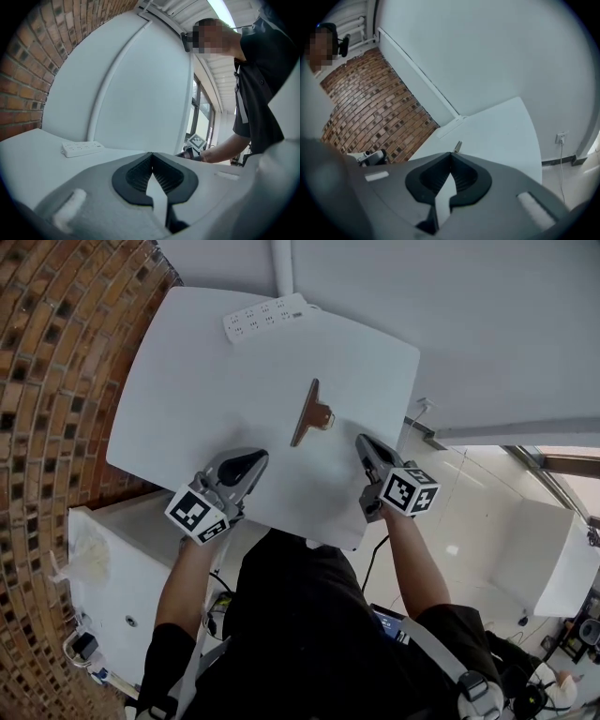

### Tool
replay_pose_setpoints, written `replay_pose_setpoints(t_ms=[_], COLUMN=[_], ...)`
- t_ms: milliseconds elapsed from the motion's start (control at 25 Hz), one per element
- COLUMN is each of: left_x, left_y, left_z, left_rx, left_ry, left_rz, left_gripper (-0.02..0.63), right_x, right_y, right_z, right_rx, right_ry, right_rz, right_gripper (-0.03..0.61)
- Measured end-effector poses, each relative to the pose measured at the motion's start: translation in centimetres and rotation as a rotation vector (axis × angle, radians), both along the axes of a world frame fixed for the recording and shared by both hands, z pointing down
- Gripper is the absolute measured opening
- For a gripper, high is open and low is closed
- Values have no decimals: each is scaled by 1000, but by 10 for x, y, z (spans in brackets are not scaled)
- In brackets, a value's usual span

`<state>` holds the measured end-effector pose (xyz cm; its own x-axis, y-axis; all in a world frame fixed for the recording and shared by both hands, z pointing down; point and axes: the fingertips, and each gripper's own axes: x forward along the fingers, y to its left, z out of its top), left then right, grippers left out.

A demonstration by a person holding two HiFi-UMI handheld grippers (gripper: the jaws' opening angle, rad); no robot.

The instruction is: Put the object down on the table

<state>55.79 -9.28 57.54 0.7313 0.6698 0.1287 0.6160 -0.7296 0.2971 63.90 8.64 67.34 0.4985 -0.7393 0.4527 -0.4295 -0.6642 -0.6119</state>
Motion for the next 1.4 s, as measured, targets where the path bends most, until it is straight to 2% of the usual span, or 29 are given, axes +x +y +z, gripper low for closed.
replay_pose_setpoints(t_ms=[80,200,400,600,720,880,1160,1400], left_x=[-6,-20,-38,-63,-74,-94,-138,-168], left_y=[-1,9,41,72,86,109,134,123], left_z=[-5,-13,-45,-63,-75,-79,-92,-87], left_rx=[4,10,10,15,31,64,69,52], left_ry=[10,13,86,120,159,173,192,175], left_rz=[-38,-75,-106,-113,-134,-145,-176,-181], left_gripper=[0,0,0,0,0,0,0,0], right_x=[-1,-15,-34,-63,-85,-113,-151,-174], right_y=[7,23,61,109,134,156,174,166], right_z=[-15,-38,-89,-138,-158,-175,-183,-177], right_rx=[34,28,23,32,18,2,6,-15], right_ry=[69,168,321,429,487,561,610,605], right_rz=[9,8,-30,-33,-59,-100,-138,-135], right_gripper=[6,6,6,6,6,6,6,6])
